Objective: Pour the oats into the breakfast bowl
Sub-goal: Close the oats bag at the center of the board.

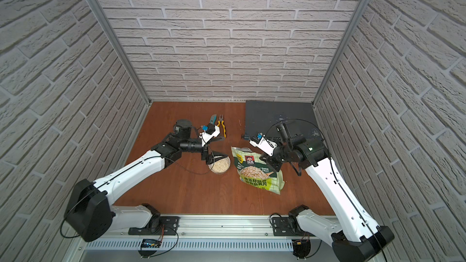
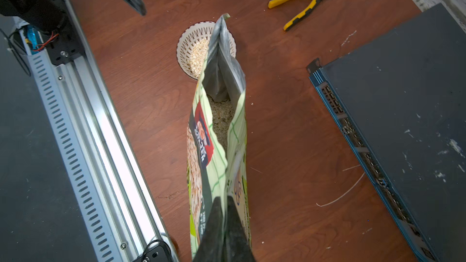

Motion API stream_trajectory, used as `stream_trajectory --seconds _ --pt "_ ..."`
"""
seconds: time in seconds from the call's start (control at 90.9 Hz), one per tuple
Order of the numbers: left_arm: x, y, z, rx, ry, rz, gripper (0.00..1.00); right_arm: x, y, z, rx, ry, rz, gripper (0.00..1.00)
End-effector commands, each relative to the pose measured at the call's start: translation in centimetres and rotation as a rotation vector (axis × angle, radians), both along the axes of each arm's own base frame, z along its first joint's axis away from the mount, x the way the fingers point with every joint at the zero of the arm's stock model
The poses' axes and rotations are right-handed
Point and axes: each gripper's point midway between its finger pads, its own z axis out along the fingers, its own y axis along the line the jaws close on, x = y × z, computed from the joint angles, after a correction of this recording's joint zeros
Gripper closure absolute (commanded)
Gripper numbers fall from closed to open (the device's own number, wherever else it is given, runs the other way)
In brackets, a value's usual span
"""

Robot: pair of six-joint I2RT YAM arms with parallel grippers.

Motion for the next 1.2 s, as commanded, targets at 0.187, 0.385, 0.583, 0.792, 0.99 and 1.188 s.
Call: stream_trajectory --seconds 0.187,0.385,0.583,0.792,0.99,1.188 --pt "-1.8 -2.7 -0.1 0.007 -0.021 -0.135 0.06 -0.4 4.1 5.2 0.212 -0.166 0.175 0.96" --pt "-3.4 -3.3 0.2 0.026 0.022 -0.217 0.32 0.2 4.9 5.9 0.272 -0.224 0.173 0.96" --pt "-3.4 -2.9 -1.5 0.098 0.092 -0.198 0.71 0.7 4.9 5.3 0.268 -0.239 0.165 0.96" --pt "-3.6 -1.7 -2.2 0.122 0.075 -0.131 0.88 1.3 4.4 2.3 0.216 -0.151 0.088 0.95" --pt "-3.7 0.0 -1.8 0.149 0.02 -0.037 1.0 1.6 4.5 -0.7 0.186 -0.084 0.066 0.92" --pt "-4.4 1.1 -1.3 0.162 -0.032 0.001 1.0 1.5 5.2 -2.8 0.159 0.003 0.096 0.77"
